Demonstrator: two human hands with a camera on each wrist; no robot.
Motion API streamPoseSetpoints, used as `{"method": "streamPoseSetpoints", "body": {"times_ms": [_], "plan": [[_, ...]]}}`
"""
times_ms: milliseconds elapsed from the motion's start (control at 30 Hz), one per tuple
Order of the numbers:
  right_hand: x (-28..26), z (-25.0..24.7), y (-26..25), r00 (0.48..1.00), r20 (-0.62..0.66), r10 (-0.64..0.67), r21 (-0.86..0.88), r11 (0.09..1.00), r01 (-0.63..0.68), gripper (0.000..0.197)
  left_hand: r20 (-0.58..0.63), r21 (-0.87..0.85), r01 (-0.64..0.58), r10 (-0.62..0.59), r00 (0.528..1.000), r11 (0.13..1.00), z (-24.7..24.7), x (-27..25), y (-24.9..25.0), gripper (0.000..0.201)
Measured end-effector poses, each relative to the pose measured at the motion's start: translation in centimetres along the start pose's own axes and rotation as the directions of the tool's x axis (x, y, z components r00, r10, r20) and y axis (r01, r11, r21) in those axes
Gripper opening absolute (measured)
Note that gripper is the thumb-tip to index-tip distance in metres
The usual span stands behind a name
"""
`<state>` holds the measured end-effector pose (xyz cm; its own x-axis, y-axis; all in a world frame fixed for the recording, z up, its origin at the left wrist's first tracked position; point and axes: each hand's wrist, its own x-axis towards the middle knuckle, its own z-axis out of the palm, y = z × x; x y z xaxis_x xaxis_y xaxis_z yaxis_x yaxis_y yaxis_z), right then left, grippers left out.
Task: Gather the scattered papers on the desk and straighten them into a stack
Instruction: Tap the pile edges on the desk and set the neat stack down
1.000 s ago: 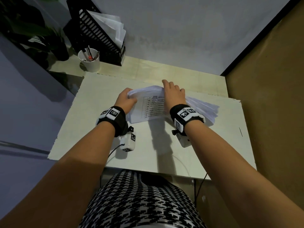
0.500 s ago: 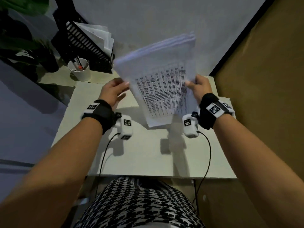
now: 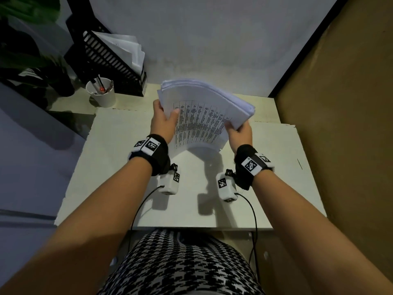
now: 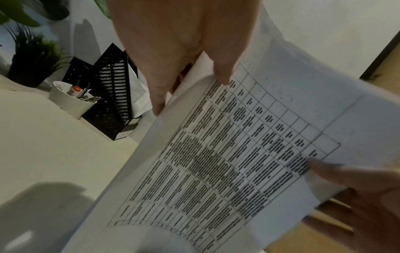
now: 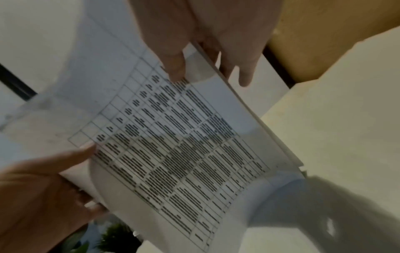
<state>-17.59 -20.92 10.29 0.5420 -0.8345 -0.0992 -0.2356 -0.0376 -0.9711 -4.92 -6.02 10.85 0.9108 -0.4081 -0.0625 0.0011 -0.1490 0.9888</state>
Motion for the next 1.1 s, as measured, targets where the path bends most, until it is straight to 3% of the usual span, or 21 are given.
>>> {"method": "streamPoseSetpoints", "body": {"times_ms": [133,233,333,433,567,633,733,933,1100], "plan": [[0.6,-0.4,-2.9,0.963,-0.148,-0.225,0.049,0.971,0.234,0.065,0.026,-0.092,-0.088,0.091,0.995,0.992,-0.5,1.0,1.6,0.053],[1.4,-0.8,-4.9,0.876,-0.153,-0.458,-0.207,0.881,0.425,0.081,0.034,-0.178,-0.124,0.132,0.991,0.976,-0.5,1.9,2.5,0.058],[1.8,-1.1,-6.5,0.806,-0.007,-0.592,-0.503,0.698,0.509,0.075,-0.004,-0.272,-0.089,0.091,0.996,0.958,-0.1,2.4,3.6,0.056],[2.1,-1.2,-6.4,0.788,0.08,-0.61,-0.602,0.6,0.526,0.05,-0.073,-0.344,-0.026,0.001,0.997,0.939,0.7,2.6,4.7,0.035],[2.5,-1.3,-5.8,0.809,0.087,-0.581,-0.602,0.617,0.507,0.043,-0.131,-0.376,0.032,-0.087,0.988,0.926,1.4,2.9,5.5,0.041],[2.5,-1.4,-5.7,0.807,0.087,-0.584,-0.603,0.614,0.509,0.043,-0.128,-0.372,0.044,-0.098,0.987,0.927,1.4,3.1,5.7,0.033],[2.6,-1.5,-5.6,0.81,0.074,-0.581,-0.6,0.623,0.502,0.047,-0.119,-0.357,0.028,-0.075,0.99,0.934,1.0,3.3,5.7,0.02],[2.6,-1.4,-5.9,0.811,0.147,-0.567,-0.592,0.606,0.531,0.057,-0.064,-0.339,-0.009,-0.013,0.998,0.941,0.7,3.1,5.3,0.022],[3.0,-0.9,-5.3,0.862,-0.003,-0.506,-0.322,0.817,0.478,0.059,-0.123,-0.329,0.013,-0.056,0.991,0.944,1.0,3.5,5.8,0.029]]}}
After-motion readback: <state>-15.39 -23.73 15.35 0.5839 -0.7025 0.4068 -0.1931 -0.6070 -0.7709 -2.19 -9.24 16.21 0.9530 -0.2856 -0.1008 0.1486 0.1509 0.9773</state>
